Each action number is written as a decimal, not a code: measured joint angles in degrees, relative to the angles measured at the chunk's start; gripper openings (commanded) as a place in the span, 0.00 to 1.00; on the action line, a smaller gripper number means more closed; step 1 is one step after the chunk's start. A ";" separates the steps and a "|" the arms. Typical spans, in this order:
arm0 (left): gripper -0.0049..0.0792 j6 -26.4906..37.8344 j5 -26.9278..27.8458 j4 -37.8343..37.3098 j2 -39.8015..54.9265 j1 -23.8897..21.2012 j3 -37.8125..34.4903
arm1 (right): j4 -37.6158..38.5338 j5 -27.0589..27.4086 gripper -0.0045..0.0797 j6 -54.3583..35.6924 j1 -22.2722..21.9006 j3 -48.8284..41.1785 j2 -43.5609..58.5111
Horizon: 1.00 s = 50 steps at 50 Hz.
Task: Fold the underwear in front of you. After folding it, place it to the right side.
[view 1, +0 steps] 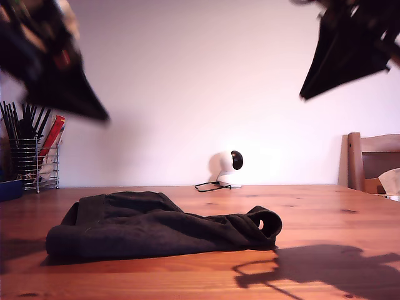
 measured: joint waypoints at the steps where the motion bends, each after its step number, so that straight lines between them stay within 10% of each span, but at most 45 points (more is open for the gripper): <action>1: 0.04 0.00 0.04 0.04 1.11 -0.26 0.00 | 0.02 -0.61 0.08 0.44 0.00 0.00 0.52; 16: 0.10 0.07 -1.44 4.76 14.12 -4.63 -0.02 | 1.38 -11.37 0.57 3.69 -1.44 0.00 15.52; 50: 0.15 4.96 -17.11 2.91 18.56 -14.58 0.22 | 4.70 -13.88 0.65 0.98 -2.40 8.90 32.92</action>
